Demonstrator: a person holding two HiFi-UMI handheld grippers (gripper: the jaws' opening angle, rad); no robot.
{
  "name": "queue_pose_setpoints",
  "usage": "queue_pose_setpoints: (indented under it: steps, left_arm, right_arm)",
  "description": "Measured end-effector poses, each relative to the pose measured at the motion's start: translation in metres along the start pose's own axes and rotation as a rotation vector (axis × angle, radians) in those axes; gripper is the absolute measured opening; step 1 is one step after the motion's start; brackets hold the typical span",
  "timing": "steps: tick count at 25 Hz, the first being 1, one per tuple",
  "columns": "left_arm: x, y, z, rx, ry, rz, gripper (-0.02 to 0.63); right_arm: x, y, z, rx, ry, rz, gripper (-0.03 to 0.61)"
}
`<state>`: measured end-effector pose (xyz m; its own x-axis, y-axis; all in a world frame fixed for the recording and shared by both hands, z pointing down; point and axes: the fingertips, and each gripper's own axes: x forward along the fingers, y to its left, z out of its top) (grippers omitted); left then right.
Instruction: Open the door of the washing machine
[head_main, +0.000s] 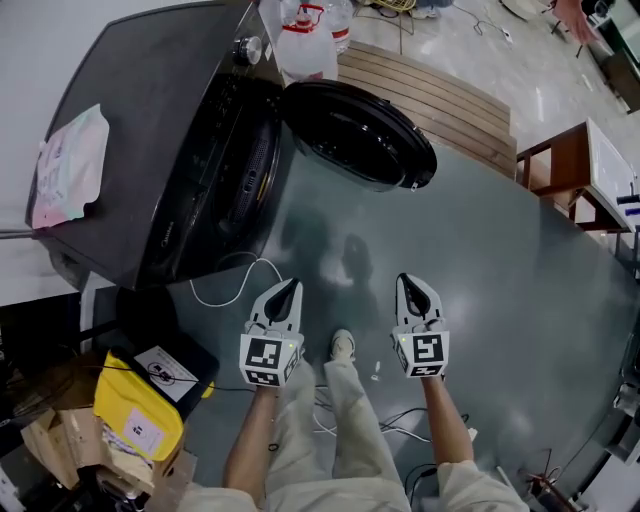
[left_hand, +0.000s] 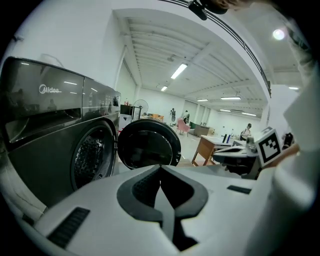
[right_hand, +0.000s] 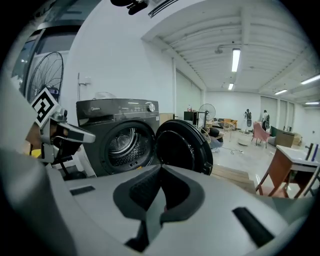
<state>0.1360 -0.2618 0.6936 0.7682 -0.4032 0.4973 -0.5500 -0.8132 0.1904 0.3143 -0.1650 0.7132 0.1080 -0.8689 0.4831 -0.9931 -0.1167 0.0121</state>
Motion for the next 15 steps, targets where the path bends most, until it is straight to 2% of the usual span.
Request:
queue_pose_setpoints:
  steps: [8,15]
  left_arm:
    - [-0.077,0.005,0.044,0.002,-0.021,0.041,0.008]
    - [-0.133,0.005,0.095,-0.003,-0.072,0.080,0.008]
  right_arm:
    - [-0.049,0.036,0.060,0.028,-0.032,0.019,-0.002]
    - [-0.082,0.051,0.125,-0.003,-0.068,0.043,-0.002]
